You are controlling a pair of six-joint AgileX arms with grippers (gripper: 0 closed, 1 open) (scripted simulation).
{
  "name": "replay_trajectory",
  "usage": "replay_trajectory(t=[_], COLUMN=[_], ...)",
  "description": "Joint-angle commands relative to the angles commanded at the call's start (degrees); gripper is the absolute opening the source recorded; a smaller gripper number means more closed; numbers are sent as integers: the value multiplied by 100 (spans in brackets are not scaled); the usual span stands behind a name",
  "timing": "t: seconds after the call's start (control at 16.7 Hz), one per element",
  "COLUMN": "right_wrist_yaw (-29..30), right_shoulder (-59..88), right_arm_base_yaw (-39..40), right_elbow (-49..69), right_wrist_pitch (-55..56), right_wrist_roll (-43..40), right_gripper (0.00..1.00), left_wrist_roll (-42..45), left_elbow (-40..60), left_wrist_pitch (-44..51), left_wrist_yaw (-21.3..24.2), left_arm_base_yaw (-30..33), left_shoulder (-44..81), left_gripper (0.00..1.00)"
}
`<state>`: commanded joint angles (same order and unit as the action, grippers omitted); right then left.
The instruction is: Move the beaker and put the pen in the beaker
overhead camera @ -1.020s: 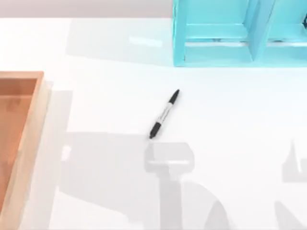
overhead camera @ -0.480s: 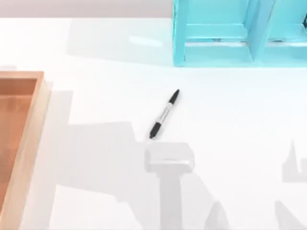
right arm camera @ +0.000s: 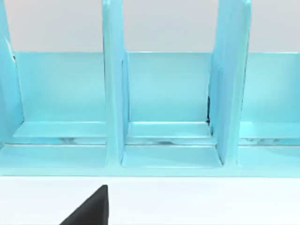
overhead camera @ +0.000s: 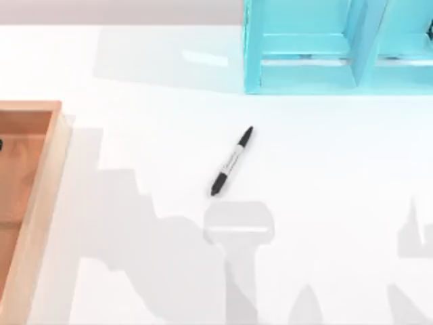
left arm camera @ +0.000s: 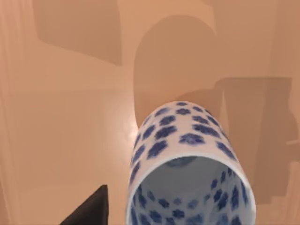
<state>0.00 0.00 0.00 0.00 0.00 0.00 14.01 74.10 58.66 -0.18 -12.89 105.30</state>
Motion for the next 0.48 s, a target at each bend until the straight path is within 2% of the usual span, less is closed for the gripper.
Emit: replay_trajectory(t=[0.18,0.48], right_wrist_yaw=[0,0], right_shoulder=[0,0], right_arm_base_yaw=[0,0], right_elbow=[0,0], right_wrist_pitch=[0,0], right_wrist_roll=[0,0], right_gripper=[100,100], left_wrist_roll=[15,17], left_elbow=[-469,-549], left_wrist_pitch=[-579,-664], left_wrist_yaw=[1,1], left_arm_base_yaw=[-14,-16], left_shoulder=[143,165], left_gripper=[100,100])
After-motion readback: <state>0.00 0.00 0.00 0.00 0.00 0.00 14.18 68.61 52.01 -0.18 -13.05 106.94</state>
